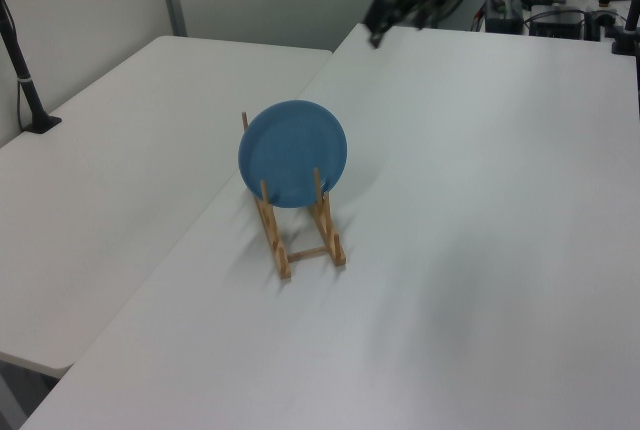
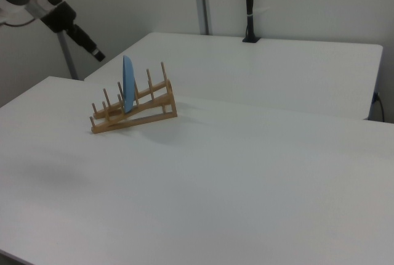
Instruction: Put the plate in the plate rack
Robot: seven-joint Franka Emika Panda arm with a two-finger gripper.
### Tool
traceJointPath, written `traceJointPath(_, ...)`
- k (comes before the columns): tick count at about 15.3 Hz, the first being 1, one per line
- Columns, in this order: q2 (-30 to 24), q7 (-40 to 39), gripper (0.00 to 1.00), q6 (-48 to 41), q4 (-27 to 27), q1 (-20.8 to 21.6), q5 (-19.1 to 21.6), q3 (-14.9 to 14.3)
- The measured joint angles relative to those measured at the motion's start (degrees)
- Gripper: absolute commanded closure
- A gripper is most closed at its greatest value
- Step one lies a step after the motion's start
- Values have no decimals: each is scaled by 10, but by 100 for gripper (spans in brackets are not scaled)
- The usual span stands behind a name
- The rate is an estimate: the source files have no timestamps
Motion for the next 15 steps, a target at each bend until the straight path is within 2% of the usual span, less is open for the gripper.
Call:
traceJointPath(1, -21, -59, 0, -51, 0, -8, 62, -4)
traceJointPath(3, -47, -146, 0, -122, 2, -24, 154, -22)
traceJointPath(4, -61, -188, 0, -158, 4, -32, 193, -40)
traceJointPath(6, -88, -258, 0, -213, 9, -42, 239, -83)
traceJointPath(9, -109, -325, 0, -241, 9, -47, 257, -122)
traceJointPath(11, -108, -381, 0, -232, 5, -53, 258, -126)
traceJointPath(15, -97, -454, 0, -147, -25, -72, 258, -127)
